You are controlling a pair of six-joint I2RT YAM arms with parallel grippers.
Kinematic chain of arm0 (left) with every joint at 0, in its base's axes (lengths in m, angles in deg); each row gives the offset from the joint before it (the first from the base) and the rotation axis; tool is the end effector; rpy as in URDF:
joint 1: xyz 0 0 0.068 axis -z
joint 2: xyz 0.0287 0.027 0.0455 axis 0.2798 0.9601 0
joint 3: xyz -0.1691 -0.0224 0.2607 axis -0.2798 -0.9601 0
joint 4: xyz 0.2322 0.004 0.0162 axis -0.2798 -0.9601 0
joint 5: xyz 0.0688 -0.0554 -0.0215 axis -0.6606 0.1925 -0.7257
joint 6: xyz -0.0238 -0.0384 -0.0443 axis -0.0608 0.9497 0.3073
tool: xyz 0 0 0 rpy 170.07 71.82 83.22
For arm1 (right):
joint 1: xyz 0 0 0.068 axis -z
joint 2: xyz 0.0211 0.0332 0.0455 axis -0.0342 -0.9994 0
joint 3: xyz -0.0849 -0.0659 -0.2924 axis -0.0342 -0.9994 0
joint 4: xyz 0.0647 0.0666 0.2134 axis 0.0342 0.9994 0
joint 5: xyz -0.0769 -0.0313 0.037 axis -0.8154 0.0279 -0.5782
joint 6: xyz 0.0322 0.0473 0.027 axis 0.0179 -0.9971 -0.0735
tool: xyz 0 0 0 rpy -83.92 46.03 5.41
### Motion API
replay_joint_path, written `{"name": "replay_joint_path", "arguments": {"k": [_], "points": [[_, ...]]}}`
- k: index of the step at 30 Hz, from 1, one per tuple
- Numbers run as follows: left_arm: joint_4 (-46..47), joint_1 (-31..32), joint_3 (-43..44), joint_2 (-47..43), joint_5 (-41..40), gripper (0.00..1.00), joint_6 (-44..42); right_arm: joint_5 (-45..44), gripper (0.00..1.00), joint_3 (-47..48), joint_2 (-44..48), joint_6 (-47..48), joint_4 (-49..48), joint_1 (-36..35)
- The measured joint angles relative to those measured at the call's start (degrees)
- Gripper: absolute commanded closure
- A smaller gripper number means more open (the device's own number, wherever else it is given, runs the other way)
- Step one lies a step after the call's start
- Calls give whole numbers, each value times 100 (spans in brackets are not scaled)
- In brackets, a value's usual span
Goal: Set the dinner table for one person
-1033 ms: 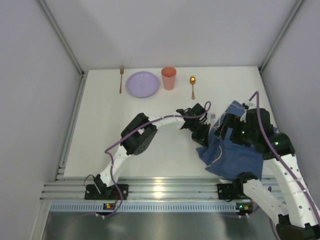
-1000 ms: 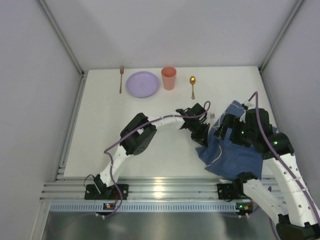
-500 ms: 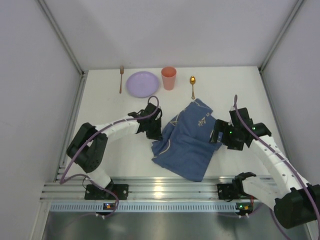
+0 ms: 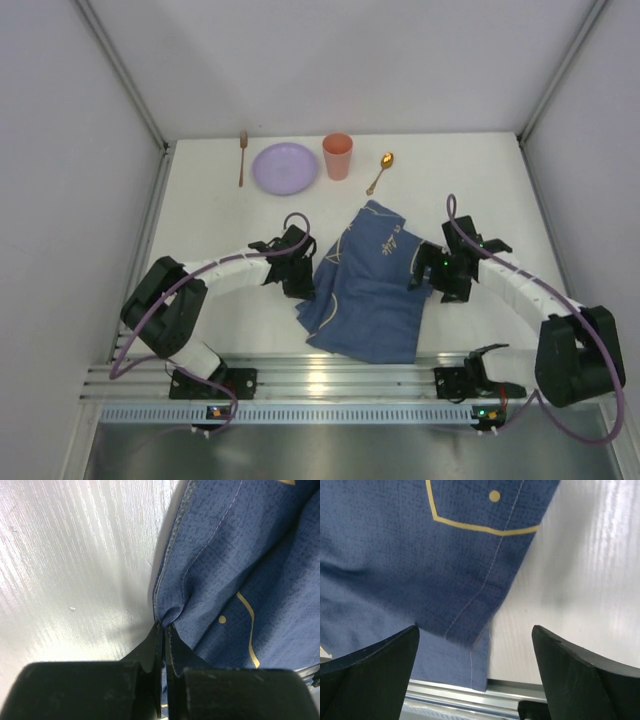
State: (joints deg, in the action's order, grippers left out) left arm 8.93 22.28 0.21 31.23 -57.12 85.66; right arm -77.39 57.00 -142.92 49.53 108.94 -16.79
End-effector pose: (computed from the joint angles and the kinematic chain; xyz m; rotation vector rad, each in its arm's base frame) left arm 0.2084 -0.1729 0.2056 -0.0546 2.8414 -0.5184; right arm 0.1622 0.0495 0.2350 0.3936 2.8146 0.3737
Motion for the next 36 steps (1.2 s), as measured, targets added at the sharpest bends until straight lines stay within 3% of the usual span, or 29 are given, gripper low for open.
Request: {"name": "replay_joint_path", "arguments": {"k": [2, 6, 7, 8, 9, 10, 15, 20, 23, 28, 33, 35, 36], "points": [[-2, 0, 2, 2, 2, 100, 0, 90, 17, -2, -339, -48, -227, 0], [-2, 0, 15, 24, 33, 100, 0, 304, 54, 0, -981, -138, -691, -2], [0, 0, 26, 39, 46, 100, 2, 343, 72, 0, -1099, -175, -776, -4], [0, 0, 42, 61, 59, 100, 4, 380, 80, 0, -1211, -162, -850, -7], [11, 0, 61, 87, 74, 100, 11, 415, 95, 2, -1283, -199, -890, -7], [17, 0, 76, 107, 83, 100, 24, 428, 100, 15, -1353, -201, -916, -7], [13, -149, 55, 66, 44, 100, 146, 275, 100, 365, -1602, -136, -730, 4], [-168, -1161, -476, -739, -155, 100, 251, -170, 100, 1423, -2120, 72, -323, 251], [-726, -1681, -540, -1401, -758, 100, 260, -568, 100, 2253, -2570, 212, -63, 531], [-1552, -1873, -540, -2260, -1410, 100, 605, -1054, 100, 3145, -3272, 348, 339, 848], [-2337, -1858, -476, -2844, -1768, 100, 1266, -1056, 99, 3257, -3532, 334, 850, 820], [-2590, -1860, -459, -3060, -1845, 100, 1486, -975, 85, 3145, -3523, 332, 931, 796], [-2704, -1860, -459, -3139, -1840, 74, 1545, -942, 58, 3077, -3523, 321, 940, 789]]}}
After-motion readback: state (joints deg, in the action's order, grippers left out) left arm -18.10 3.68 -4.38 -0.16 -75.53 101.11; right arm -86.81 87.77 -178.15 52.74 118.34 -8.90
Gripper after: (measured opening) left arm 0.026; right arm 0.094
